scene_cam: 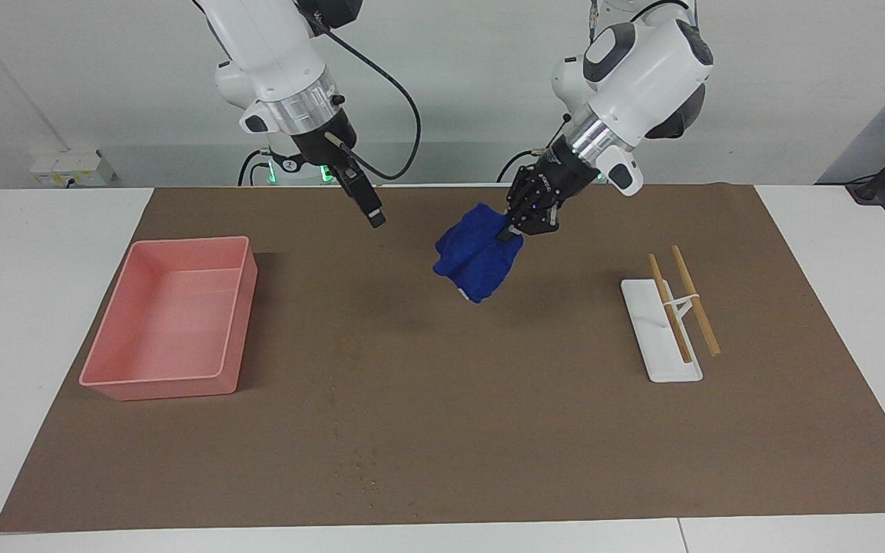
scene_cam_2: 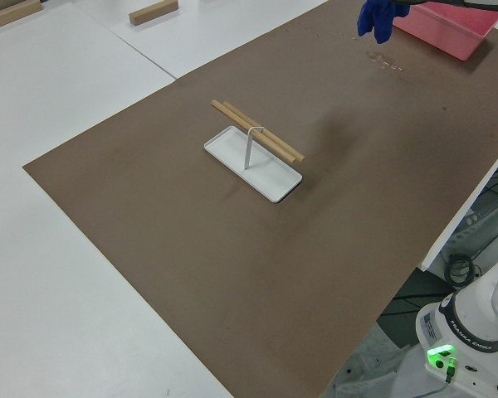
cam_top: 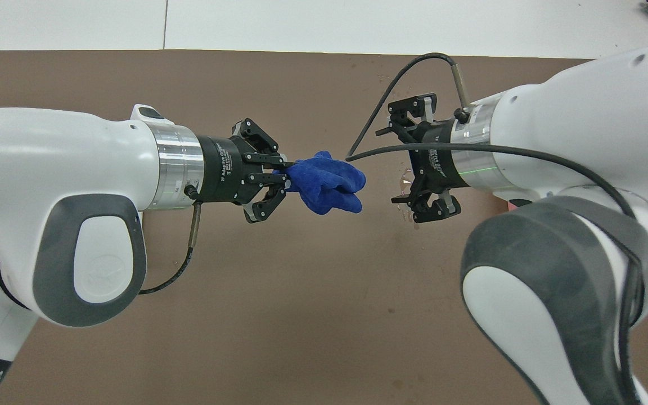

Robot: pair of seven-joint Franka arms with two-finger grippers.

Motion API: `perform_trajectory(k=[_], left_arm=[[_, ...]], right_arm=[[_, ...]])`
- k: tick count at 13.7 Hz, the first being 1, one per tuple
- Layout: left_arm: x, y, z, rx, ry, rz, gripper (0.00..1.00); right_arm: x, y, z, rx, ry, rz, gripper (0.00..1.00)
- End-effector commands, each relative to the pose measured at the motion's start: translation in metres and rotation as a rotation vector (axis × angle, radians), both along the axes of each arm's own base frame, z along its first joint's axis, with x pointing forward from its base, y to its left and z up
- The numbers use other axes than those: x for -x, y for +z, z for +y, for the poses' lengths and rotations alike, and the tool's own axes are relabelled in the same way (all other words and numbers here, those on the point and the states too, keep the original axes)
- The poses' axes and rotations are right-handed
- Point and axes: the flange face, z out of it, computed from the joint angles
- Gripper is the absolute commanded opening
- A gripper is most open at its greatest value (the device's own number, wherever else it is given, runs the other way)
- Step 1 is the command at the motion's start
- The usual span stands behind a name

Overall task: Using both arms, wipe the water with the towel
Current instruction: 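Lift the towel with the left gripper while the right gripper approaches it, then grasp the towel with the right gripper beside the left gripper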

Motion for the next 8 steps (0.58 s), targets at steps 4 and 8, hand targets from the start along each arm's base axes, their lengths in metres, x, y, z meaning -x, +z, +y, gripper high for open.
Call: perform_trajectory(k=[4,8], left_arm=[[0.014,0.010,-0.022,0.079,0.096,0.006,0.00],[0.029,0.012,-0.040,0.089,0.071,0.020,0.00]], right_arm=[[0.004,-0.039,0.012,-0.058,-0.083,0.106,0.99],[-0.006,-0.035,0.007,-0.075,-0.111,0.077,0.50]])
